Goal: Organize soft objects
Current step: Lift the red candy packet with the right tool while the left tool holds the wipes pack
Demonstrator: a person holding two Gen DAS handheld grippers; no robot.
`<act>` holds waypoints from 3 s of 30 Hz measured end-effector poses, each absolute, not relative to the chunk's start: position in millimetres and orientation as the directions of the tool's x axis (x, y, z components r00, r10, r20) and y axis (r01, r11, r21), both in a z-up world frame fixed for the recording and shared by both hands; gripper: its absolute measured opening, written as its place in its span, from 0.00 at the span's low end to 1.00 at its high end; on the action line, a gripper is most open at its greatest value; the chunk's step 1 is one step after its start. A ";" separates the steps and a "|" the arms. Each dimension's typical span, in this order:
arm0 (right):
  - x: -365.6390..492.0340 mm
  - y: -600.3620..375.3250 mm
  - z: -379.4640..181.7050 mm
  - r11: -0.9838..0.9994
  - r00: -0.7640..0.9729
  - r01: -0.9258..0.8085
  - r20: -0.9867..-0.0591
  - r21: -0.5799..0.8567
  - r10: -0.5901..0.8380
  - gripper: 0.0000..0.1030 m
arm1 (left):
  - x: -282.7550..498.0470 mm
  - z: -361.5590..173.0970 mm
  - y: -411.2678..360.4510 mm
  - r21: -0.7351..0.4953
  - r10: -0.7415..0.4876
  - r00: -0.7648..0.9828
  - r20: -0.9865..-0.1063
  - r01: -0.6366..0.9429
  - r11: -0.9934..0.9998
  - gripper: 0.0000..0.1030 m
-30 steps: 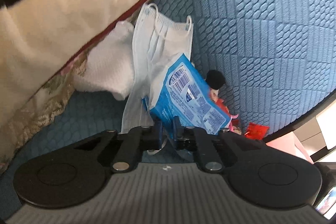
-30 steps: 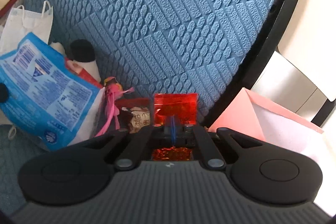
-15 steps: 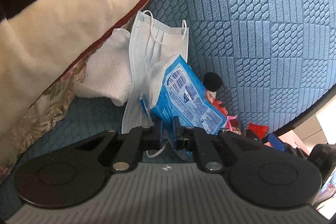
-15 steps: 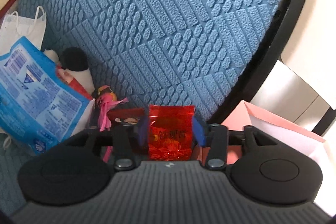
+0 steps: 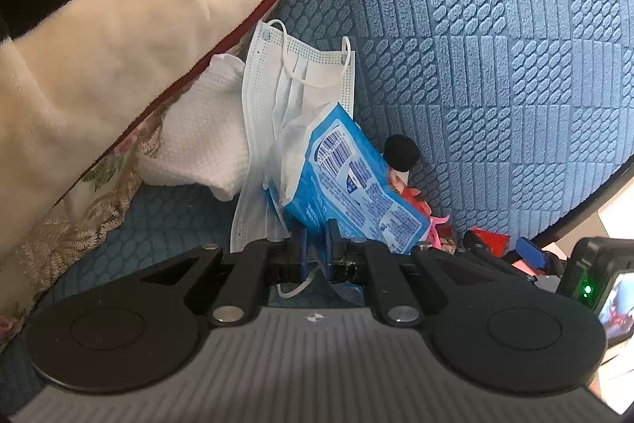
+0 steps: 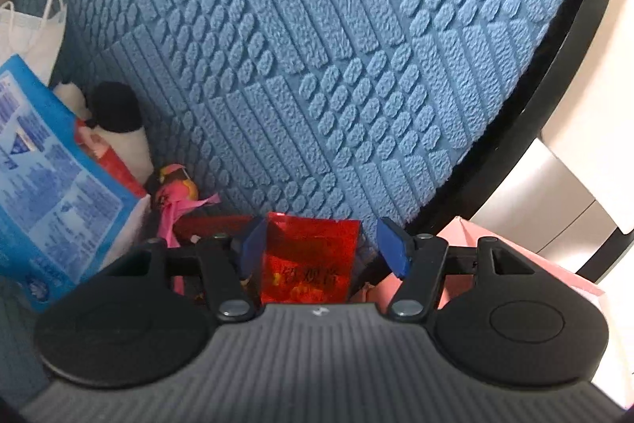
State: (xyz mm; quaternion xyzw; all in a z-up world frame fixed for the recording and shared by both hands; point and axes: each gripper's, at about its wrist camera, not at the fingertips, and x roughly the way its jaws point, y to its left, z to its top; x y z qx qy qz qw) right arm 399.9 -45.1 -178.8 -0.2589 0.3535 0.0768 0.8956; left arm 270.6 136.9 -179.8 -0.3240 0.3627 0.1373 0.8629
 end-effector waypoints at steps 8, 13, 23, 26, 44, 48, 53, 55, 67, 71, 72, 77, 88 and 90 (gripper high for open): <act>412.0 -49.5 -183.0 0.861 0.708 -0.343 -0.706 -0.376 -0.026 0.51 | 270.2 -179.0 135.7 -0.457 0.004 0.703 -0.711 -0.466 0.757 0.10; 403.8 -51.2 -170.3 0.863 0.702 -0.370 -0.712 -0.345 0.017 0.17 | 266.5 -176.7 134.1 -0.452 0.009 0.712 -0.702 -0.455 0.767 0.10; 392.3 -47.4 -156.2 0.847 0.716 -0.402 -0.695 -0.348 0.055 0.09 | 264.3 -176.4 132.0 -0.447 0.012 0.712 -0.702 -0.453 0.771 0.10; 387.0 -50.9 -142.4 0.851 0.711 -0.414 -0.698 -0.323 0.081 0.10 | 265.5 -175.4 133.9 -0.453 0.003 0.711 -0.704 -0.452 0.768 0.10; 456.1 -46.0 -111.0 0.603 0.366 -0.775 -0.912 -0.189 0.184 0.42 | 270.2 -176.5 145.6 -0.523 -0.056 0.695 -0.717 -0.482 0.703 0.10; 467.8 -29.7 -119.1 0.516 0.287 -0.838 -0.947 -0.176 0.143 0.42 | 269.7 -174.9 146.0 -0.535 -0.063 0.701 -0.710 -0.479 0.696 0.10; 474.6 -15.3 -138.6 0.409 0.234 -0.892 -0.971 -0.194 0.050 0.41 | 268.9 -172.2 147.6 -0.548 -0.070 0.710 -0.701 -0.473 0.690 0.10; 472.4 -10.6 -143.5 0.351 0.213 -0.917 -0.977 -0.193 0.021 0.41 | 268.9 -171.9 148.3 -0.554 -0.075 0.711 -0.699 -0.472 0.686 0.10; 462.2 -13.4 -163.2 0.241 0.098 -0.962 -0.988 -0.125 -0.123 0.41 | 270.4 -170.9 149.1 -0.562 -0.091 0.710 -0.698 -0.465 0.684 0.10; 447.6 -14.1 -164.5 0.200 0.036 -0.978 -0.988 -0.066 -0.152 0.42 | 271.4 -172.2 148.4 -0.562 -0.096 0.705 -0.702 -0.467 0.682 0.10; 443.4 -14.5 -165.0 0.183 0.037 -0.981 -0.986 -0.066 -0.160 0.44 | 271.5 -172.5 148.3 -0.562 -0.097 0.704 -0.704 -0.467 0.683 0.10; 411.3 -16.2 -175.8 0.135 0.072 -0.986 -0.978 -0.100 -0.198 0.44 | 273.0 -174.5 147.1 -0.560 -0.104 0.698 -0.708 -0.466 0.685 0.10; 348.5 -34.4 -202.9 0.097 0.178 -0.975 -0.967 -0.198 -0.185 0.23 | 272.0 -167.0 135.7 -0.562 -0.126 0.725 -0.677 -0.399 0.725 0.09; 337.5 -39.7 -194.0 0.127 0.204 -0.966 -0.968 -0.224 -0.148 0.23 | 269.1 -162.2 133.5 -0.563 -0.125 0.738 -0.663 -0.381 0.733 0.08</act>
